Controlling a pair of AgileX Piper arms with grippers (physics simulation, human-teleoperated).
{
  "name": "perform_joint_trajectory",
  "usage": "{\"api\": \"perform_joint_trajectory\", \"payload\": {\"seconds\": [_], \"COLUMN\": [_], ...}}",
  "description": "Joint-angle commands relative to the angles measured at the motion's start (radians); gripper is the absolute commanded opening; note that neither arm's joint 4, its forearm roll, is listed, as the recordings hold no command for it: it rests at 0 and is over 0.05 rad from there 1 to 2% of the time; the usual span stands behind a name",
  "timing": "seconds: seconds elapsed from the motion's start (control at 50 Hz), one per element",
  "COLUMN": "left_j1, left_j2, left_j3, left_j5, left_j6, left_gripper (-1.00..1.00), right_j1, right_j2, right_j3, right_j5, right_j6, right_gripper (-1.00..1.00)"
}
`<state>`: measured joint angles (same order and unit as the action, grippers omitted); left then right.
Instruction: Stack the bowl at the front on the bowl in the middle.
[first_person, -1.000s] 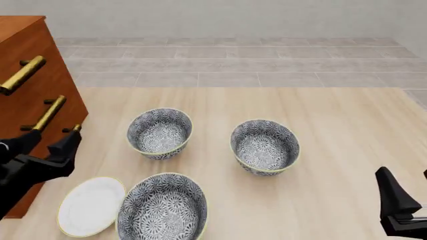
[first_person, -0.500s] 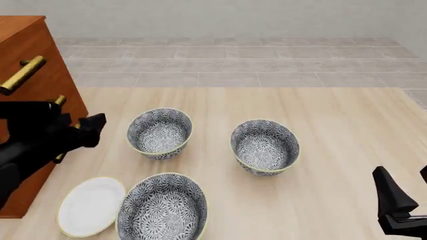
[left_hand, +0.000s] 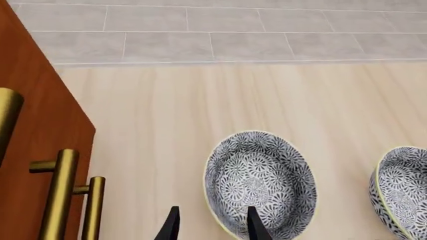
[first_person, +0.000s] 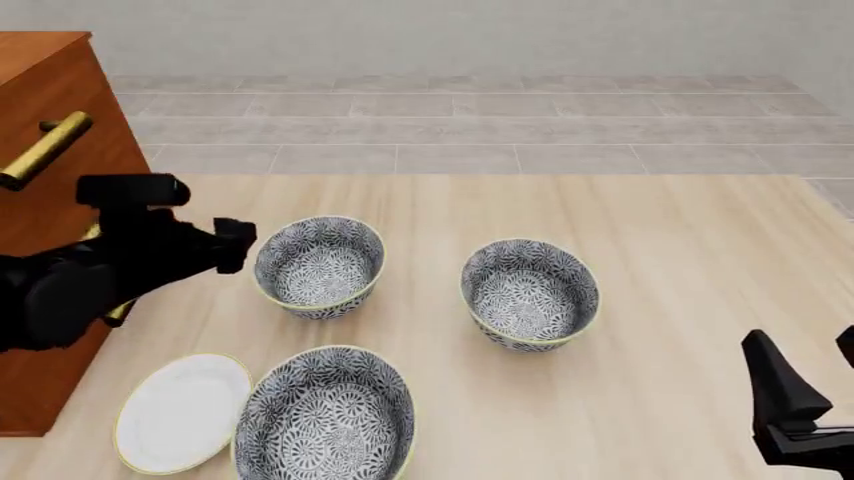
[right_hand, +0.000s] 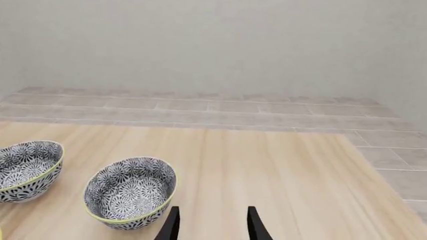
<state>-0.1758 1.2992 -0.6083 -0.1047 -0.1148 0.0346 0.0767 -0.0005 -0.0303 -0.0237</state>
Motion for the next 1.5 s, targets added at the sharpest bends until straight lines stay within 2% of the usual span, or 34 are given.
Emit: {"api": "perform_joint_trajectory", "payload": {"seconds": [0.02,0.08,0.3,1.08,1.5], "left_j1": [-0.034,-0.042,-0.062,-0.014,-0.041], "left_j2": [0.097,0.112,0.15,0.303,0.358], "left_j3": [-0.067,-0.069,-0.088,-0.088,-0.084], "left_j5": [0.03,0.026,0.022,-0.08,-0.112], "left_j6": [-0.031,-0.026,-0.08,-0.149,-0.184], "left_gripper": [1.0,1.0,1.0,1.0,1.0], "right_j1": [0.002,-0.001,0.003,-0.001,0.006], "right_j2": [0.0,-0.005,-0.066,-0.072,-0.076], "right_j3": [0.0,0.0,0.0,0.0,0.0], "right_j5": [0.002,0.009,0.076,0.087,0.095], "right_j6": [0.0,0.0,0.002,0.005,0.016], "right_gripper": [1.0,1.0,1.0,1.0,1.0]}}
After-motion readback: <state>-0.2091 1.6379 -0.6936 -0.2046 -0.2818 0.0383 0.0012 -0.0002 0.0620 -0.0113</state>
